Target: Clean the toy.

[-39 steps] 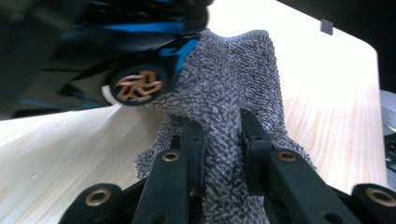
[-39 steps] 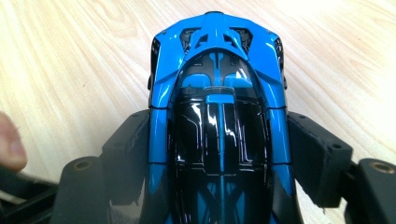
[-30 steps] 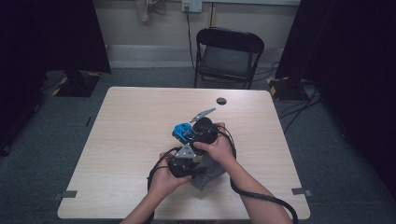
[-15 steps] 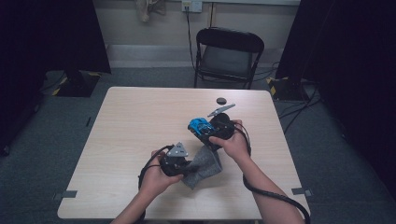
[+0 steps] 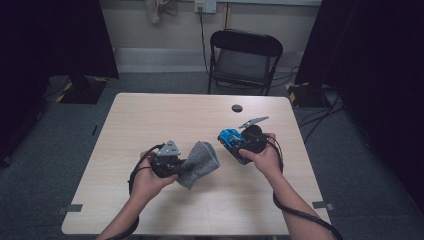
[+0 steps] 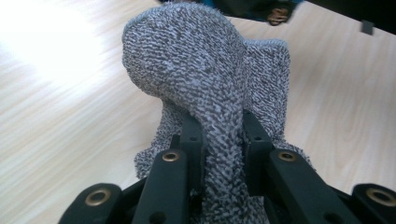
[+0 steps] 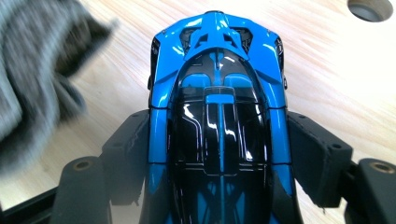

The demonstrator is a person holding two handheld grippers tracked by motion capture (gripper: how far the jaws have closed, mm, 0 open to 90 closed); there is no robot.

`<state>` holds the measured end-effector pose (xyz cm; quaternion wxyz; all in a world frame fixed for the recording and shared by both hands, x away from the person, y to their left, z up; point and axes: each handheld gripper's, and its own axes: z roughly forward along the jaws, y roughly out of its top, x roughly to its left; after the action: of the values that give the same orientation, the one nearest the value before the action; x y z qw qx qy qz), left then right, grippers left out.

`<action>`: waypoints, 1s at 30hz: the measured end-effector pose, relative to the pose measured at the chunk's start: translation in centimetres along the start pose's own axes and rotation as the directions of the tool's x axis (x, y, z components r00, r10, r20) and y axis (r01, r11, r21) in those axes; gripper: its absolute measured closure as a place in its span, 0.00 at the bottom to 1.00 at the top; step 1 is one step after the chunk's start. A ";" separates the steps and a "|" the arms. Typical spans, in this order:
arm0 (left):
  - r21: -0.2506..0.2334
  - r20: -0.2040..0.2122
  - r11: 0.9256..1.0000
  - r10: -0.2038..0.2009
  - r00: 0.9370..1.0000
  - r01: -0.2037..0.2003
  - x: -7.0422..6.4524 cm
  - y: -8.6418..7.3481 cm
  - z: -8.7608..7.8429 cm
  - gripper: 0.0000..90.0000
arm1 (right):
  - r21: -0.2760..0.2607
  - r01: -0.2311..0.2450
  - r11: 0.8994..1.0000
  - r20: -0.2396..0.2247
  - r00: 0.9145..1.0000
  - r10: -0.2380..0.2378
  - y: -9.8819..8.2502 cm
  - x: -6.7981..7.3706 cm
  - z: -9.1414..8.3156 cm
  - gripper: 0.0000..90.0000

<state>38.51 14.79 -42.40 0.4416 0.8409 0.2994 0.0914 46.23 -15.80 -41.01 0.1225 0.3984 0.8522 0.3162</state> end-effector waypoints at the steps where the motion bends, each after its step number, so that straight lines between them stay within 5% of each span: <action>1: -0.003 -0.008 1.000 -0.003 1.000 0.003 0.2 0.0 -0.2 0.84 | 0.001 -0.003 1.000 0.005 1.000 0.003 -0.2 -0.1 0.0 0.32; 18: -0.023 -0.063 0.998 -0.051 0.997 0.050 2.4 -1.0 -2.2 0.84 | 0.030 -0.031 0.999 0.039 0.999 0.030 -2.8 -1.9 -0.6 0.32; 30: -0.002 -0.138 0.993 -0.118 0.983 0.119 5.5 -3.4 -2.2 0.84 | 0.057 -0.073 0.996 0.073 0.995 0.069 -5.5 -3.8 0.0 0.32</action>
<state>40.57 21.00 -44.35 0.4220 0.8145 0.3791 0.1219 45.38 -21.30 -44.64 0.1293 0.4428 0.8418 0.2804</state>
